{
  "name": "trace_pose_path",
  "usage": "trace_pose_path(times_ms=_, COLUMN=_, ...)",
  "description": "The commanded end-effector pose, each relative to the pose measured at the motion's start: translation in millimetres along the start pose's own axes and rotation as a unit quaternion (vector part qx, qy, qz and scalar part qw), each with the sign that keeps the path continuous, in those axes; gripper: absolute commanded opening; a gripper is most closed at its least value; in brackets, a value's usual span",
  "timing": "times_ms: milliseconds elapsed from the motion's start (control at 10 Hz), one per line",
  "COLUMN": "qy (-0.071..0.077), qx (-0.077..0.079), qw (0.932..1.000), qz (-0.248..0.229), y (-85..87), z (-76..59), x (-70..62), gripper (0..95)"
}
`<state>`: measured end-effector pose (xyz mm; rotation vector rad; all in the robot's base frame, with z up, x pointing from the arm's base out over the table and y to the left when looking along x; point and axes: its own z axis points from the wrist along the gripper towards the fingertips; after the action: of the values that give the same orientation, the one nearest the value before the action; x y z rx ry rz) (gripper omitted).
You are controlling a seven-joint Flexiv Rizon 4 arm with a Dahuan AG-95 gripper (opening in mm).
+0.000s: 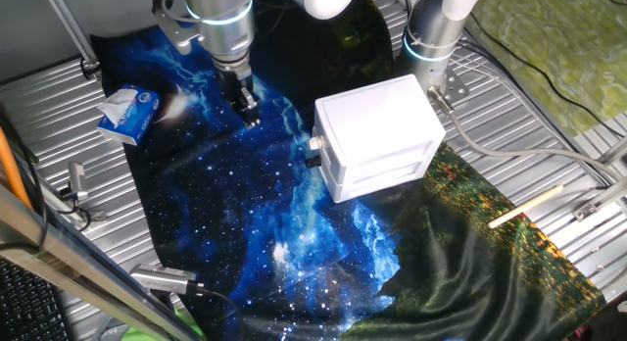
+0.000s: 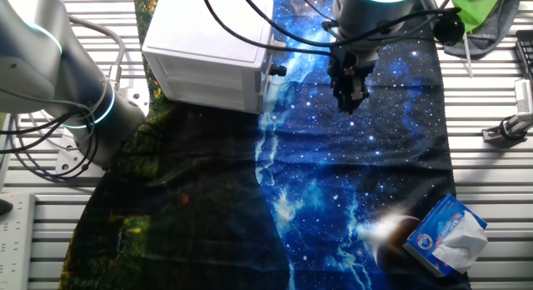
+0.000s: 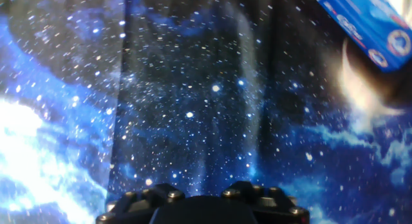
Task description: Grasp the handle and open the drawer
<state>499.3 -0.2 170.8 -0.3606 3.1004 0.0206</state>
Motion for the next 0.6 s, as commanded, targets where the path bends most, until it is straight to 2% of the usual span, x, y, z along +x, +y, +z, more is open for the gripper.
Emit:
trace_pose_path(times_ms=100, qy=-0.003, qx=-0.003, qw=0.9997, qz=-0.022, y=0.2, z=0.4, x=-0.7, gripper=0.0)
trace_pose_path(times_ms=600, qy=-0.003, qx=-0.002, qw=0.9998, qz=-0.021, y=0.2, z=0.4, x=-0.7, gripper=0.0)
